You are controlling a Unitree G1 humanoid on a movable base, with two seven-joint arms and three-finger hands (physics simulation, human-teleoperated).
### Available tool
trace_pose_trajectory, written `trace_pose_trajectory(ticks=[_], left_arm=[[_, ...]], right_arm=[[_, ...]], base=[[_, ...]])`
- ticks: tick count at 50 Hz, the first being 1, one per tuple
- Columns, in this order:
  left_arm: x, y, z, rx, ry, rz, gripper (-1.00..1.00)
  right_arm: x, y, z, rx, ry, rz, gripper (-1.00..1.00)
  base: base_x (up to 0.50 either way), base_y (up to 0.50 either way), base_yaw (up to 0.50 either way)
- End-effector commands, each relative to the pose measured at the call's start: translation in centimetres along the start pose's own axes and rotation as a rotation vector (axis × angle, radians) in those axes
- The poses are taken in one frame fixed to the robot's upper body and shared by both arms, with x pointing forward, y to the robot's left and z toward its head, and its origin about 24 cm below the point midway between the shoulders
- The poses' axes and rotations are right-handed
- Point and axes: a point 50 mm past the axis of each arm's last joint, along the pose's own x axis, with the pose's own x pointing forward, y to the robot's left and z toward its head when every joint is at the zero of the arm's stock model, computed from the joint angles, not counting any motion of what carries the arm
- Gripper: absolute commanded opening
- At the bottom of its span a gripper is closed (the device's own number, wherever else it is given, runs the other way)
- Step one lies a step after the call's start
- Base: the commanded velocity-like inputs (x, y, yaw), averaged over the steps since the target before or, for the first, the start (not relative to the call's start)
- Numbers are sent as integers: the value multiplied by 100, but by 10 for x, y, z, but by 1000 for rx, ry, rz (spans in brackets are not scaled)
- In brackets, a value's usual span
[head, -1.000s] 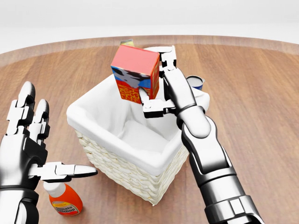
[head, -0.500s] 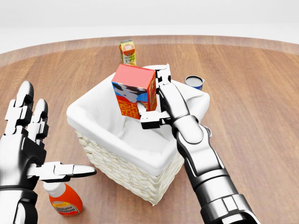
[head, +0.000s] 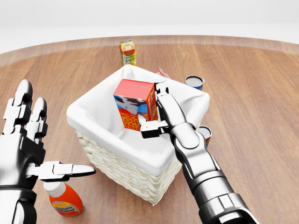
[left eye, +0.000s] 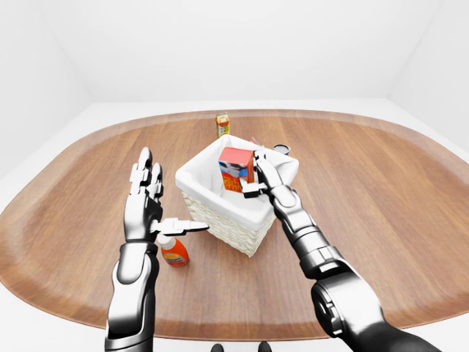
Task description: Pick up the butter and put it in the basket.
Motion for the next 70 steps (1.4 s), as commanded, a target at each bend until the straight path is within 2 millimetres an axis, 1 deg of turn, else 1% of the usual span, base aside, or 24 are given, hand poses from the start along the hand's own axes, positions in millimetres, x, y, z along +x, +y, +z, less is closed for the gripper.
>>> trace_pose_trajectory(ticks=[1, 13, 14, 15, 16, 17, 18, 19, 20, 37, 45, 48, 55, 60, 64, 70], left_arm=[[0, 1, 1, 2, -5, 1, 100], [-1, 1, 1, 3, -3, -1, 100], [-1, 0, 1, 4, -4, -1, 100], [0, 1, 1, 4, -4, -1, 100], [0, 1, 1, 4, -3, -1, 100], [-1, 1, 1, 4, -2, 0, 100], [-1, 1, 1, 4, -1, 0, 100], [-1, 1, 0, 4, -1, -1, 100], [-1, 0, 1, 4, -2, -1, 100], [-1, 0, 1, 5, -2, -2, 100], [-1, -1, 1, 6, -1, -3, 100], [-1, -1, 0, 8, 2, -3, 100], [0, -2, -3, 5, 14, -5, 100], [0, -3, -4, 3, 17, -8, 100], [0, -3, -4, 3, 16, -9, 100], [0, -3, -4, 4, 15, -10, 100]], right_arm=[[3, -2, 4, 64, -11, -15, -100], [3, -5, 1, 42, 10, -35, -100], [3, -5, 2, 40, 9, -36, -91], [4, -5, 2, 40, 7, -38, -91], [4, -6, 3, 38, 5, -40, -48], [3, -6, 3, 34, 6, -46, 9], [3, -7, 3, 32, 6, -49, 24], [3, -7, 3, 31, 6, -51, 65], [3, -8, 3, 28, 4, -53, 100], [1, -11, 5, 24, -15, -58, 100], [-5, -15, 21, 39, -112, -69, 100], [-11, -18, 27, 45, -161, -76, 100], [-38, -21, 35, 44, -282, -103, 100], [-54, -21, 37, 56, -297, -121, 100], [-68, -20, 37, 64, -313, -138, 100], [-86, -18, 31, 74, -318, -164, 100]], base=[[0, 0, 0], [0, 0, 0], [0, 0, 0], [0, 0, 0], [0, 0, 0], [0, 0, 0], [0, 0, 0], [0, 0, 0], [0, 0, 0], [0, 0, 0], [0, 0, 0], [0, 0, 0], [0, 0, 0], [0, 0, 0], [0, 0, 0], [0, 0, 0]])
